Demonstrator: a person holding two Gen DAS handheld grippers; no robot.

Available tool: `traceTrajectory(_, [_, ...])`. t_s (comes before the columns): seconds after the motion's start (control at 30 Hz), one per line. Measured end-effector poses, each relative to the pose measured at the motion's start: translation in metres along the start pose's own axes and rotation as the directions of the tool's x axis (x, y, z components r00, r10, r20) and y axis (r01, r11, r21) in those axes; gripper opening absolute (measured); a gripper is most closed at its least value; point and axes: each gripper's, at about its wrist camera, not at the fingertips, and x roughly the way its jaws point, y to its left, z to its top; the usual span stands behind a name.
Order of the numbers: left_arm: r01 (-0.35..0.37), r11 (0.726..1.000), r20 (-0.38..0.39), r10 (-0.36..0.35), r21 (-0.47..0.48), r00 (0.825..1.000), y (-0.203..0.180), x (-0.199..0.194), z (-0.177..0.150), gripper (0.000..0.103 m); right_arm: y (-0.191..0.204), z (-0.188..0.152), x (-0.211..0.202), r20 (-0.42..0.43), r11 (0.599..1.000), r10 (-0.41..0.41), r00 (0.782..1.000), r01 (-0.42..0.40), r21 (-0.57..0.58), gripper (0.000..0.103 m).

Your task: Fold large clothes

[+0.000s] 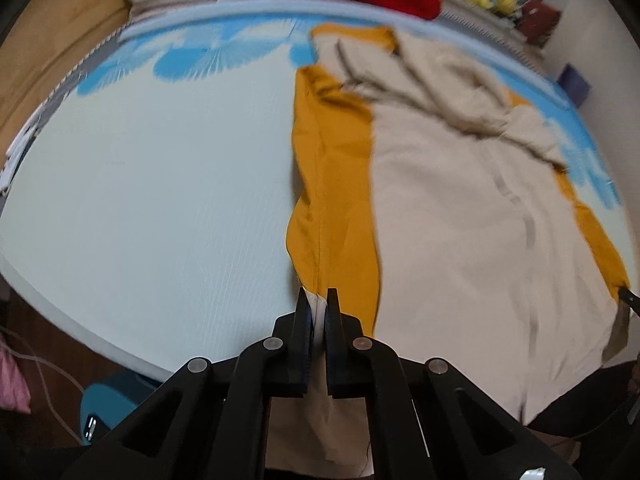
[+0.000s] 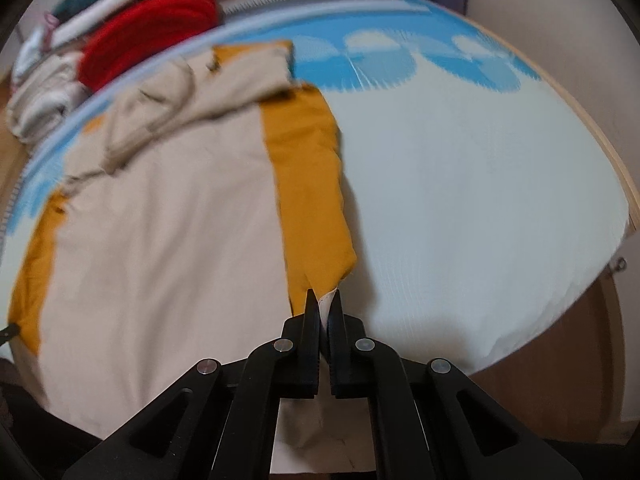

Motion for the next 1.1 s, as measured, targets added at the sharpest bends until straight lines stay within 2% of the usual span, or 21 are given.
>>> traceTrajectory(0.13, [0.083, 0.997, 0.074, -0.083, -0.003, 0.994, 0.001, -0.034, 0.006, 0.003, 0.008, 0.011, -0.047, 0.094, 0.997, 0.074, 0.993, -0.072, -0.025, 0.003])
traceTrajectory(0.27, [0.14, 0.99, 0.108, -0.142, 0.029, 0.984, 0.005, -0.065, 0.01, 0.002, 0.008, 0.02, -0.085, 0.147, 0.991, 0.131, 0.98, -0.128, -0.025, 0.002])
traceTrajectory(0.47, [0.225, 0.973, 0.094, -0.229, 0.048, 0.969, 0.021, -0.104, 0.0, 0.002, -0.005, 0.016, -0.137, 0.201, 0.98, 0.201, 0.959, -0.199, -0.028, 0.002])
traceTrajectory(0.63, [0.272, 0.96, 0.071, -0.277, 0.068, 0.958, 0.029, -0.136, -0.02, 0.002, -0.024, -0.012, -0.173, 0.222, 0.97, 0.24, 0.945, -0.243, -0.012, 0.002])
traceTrajectory(0.73, [0.285, 0.956, 0.059, -0.289, 0.069, 0.955, 0.029, -0.143, -0.022, 0.002, -0.035, -0.026, -0.187, 0.233, 0.967, 0.248, 0.94, -0.255, -0.002, 0.002])
traceTrajectory(0.8, [0.302, 0.951, 0.056, -0.305, 0.06, 0.951, 0.028, -0.139, -0.013, 0.002, -0.04, -0.027, -0.186, 0.231, 0.965, 0.251, 0.94, -0.262, 0.017, 0.002])
traceTrajectory(0.9, [0.295, 0.955, 0.045, -0.296, 0.032, 0.954, 0.03, -0.115, 0.012, 0.002, -0.045, -0.014, -0.169, 0.211, 0.969, 0.234, 0.949, -0.246, 0.032, 0.002])
traceTrajectory(1.0, [0.308, 0.95, 0.022, -0.307, -0.054, 0.951, 0.039, -0.069, 0.047, 0.002, -0.035, 0.021, -0.135, 0.172, 0.976, 0.216, 0.961, -0.217, -0.011, 0.002])
traceTrajectory(1.1, [0.333, 0.932, 0.0, -0.336, -0.142, 0.942, 0.045, -0.021, 0.08, 0.002, -0.024, 0.059, -0.096, 0.131, 0.983, 0.179, 0.975, -0.172, -0.063, 0.002])
